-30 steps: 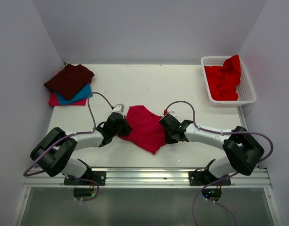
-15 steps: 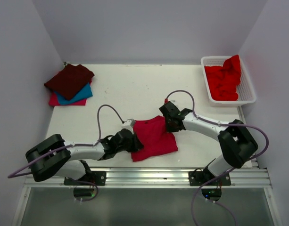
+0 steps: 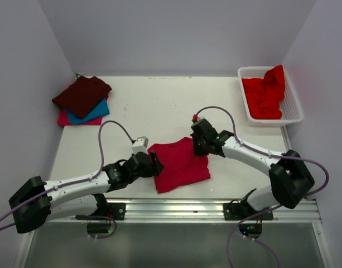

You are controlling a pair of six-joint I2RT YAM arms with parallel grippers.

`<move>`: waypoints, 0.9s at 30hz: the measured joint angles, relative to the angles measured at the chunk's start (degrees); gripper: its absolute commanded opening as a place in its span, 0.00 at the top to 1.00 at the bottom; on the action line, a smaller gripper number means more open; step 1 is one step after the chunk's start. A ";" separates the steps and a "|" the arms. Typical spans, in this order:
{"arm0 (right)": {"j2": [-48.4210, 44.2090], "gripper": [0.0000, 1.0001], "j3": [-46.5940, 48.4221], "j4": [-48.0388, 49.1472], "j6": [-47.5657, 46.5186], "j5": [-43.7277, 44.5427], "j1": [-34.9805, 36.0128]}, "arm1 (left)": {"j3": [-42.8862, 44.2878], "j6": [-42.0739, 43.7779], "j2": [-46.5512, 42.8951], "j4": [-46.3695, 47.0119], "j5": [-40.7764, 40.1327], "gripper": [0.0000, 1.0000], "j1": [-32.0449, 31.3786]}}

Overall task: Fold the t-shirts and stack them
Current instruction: Fold the tshirt

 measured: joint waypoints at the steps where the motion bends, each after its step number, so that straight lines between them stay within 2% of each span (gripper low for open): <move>1: -0.20 1.00 -1.07 1.11 0.20 -1.66 0.22 | 0.00 -0.33 0.35 -1.81 -0.17 0.37 0.00; 8: 0.13 1.00 -6.10 5.84 1.64 -8.87 2.89 | -1.16 -2.36 2.08 -11.08 -0.22 0.36 0.00; 11: 0.83 1.00 -6.25 7.72 2.05 -10.32 3.69 | -2.19 -3.06 1.27 -10.78 -0.26 0.34 -0.02; 14: 1.66 1.00 -6.27 9.11 2.36 -11.23 3.80 | -5.66 -4.44 -0.83 -5.62 -0.44 0.30 -0.07; 18: 2.10 1.00 -6.27 9.64 2.47 -11.58 3.80 | -11.17 -7.21 -1.44 7.10 -0.13 0.26 -0.04; 22: 2.34 1.00 -6.27 9.94 2.47 -11.56 3.80 | -13.64 -10.54 3.80 20.41 2.01 0.23 -0.04; 27: 2.73 1.00 -7.02 10.29 2.51 -11.52 3.80 | -12.81 -13.29 11.21 29.44 5.11 0.21 -0.04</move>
